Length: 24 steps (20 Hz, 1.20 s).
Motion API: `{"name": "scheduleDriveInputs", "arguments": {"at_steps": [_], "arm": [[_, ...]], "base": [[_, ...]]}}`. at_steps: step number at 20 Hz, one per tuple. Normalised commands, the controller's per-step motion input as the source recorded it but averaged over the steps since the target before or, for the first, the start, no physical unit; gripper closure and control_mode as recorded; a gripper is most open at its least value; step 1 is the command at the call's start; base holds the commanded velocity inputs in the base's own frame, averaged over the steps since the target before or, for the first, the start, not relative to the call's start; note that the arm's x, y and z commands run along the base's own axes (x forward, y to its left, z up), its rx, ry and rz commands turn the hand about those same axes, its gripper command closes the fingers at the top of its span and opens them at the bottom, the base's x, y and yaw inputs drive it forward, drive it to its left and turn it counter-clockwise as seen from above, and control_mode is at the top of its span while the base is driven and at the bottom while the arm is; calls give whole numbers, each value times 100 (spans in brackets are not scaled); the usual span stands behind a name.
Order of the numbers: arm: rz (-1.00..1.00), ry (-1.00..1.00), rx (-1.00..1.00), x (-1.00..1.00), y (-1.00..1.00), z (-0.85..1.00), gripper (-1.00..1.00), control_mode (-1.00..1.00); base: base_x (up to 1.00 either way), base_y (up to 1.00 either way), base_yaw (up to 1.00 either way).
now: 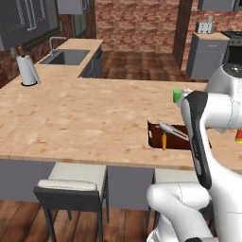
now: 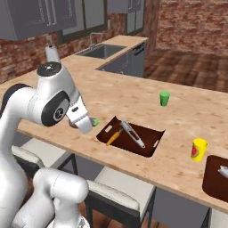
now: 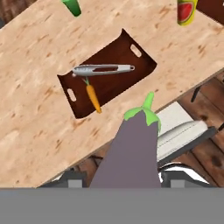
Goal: Gather the carrot and eggplant from the fridge and place them on a tray on the dining counter. Then gather the fishs from the fridge and place them on the other tray.
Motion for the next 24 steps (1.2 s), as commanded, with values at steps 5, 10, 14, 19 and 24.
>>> {"name": "scheduleDriveInputs", "arguments": {"at_steps": [5, 10, 14, 19, 24], "arm": [[-5, 8, 0, 79, -40, -54, 100, -100], [-4, 6, 0, 73, -44, -80, 100, -100], [-5, 3, 0, 82, -32, -68, 100, -100], [-4, 0, 0, 84, -13, -43, 100, -100], [0, 0, 0, 74, -26, -41, 100, -100]], "base": [[0, 0, 0], [0, 0, 0], [0, 0, 0], [0, 0, 0], [0, 0, 0]]}}
